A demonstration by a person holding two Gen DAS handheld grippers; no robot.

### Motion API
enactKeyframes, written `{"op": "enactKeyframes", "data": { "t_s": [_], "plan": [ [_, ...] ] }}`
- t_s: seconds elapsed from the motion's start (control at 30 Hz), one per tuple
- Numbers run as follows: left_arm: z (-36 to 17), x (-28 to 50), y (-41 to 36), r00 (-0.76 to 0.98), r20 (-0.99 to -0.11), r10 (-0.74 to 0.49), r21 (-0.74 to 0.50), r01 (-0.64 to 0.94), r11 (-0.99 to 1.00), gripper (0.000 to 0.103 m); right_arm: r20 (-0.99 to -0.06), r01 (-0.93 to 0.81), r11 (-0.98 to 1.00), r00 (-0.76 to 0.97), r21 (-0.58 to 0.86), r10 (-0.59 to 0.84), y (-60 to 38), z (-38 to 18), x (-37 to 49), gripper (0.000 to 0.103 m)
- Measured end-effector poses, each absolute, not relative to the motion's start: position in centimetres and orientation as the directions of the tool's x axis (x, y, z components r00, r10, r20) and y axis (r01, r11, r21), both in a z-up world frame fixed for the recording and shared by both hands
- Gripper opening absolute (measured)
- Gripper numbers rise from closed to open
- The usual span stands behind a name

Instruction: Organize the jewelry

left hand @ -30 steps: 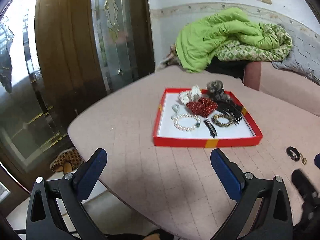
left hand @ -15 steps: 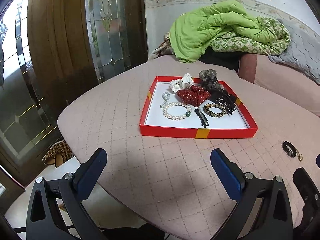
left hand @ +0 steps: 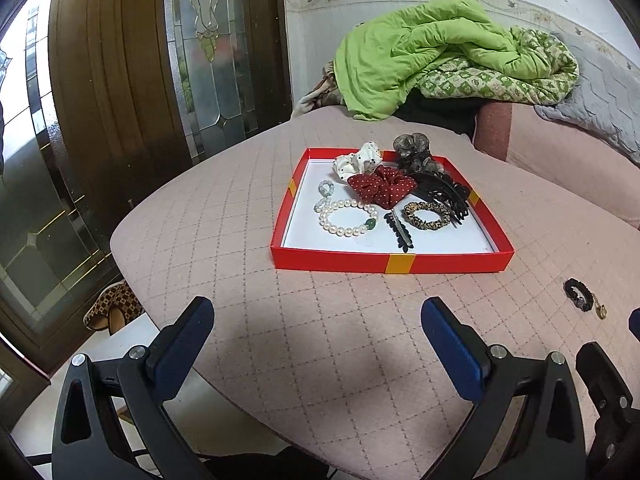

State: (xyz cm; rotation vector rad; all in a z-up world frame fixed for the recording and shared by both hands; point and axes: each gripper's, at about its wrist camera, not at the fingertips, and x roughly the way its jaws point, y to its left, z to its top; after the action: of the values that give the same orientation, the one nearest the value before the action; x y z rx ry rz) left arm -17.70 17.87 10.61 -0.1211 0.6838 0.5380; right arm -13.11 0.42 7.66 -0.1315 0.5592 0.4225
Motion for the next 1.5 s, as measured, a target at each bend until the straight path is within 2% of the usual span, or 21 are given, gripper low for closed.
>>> {"op": "enactKeyframes", "data": {
  "t_s": [1.5],
  "plan": [
    [10.40,-17.87,18.03,0.640,-0.626,0.445,0.082,-0.514,0.854,0.103,-0.550,-0.426,0.904,0.761,-0.021,0.346,0.37,7.41,-13.08,0.095]
  ]
}}
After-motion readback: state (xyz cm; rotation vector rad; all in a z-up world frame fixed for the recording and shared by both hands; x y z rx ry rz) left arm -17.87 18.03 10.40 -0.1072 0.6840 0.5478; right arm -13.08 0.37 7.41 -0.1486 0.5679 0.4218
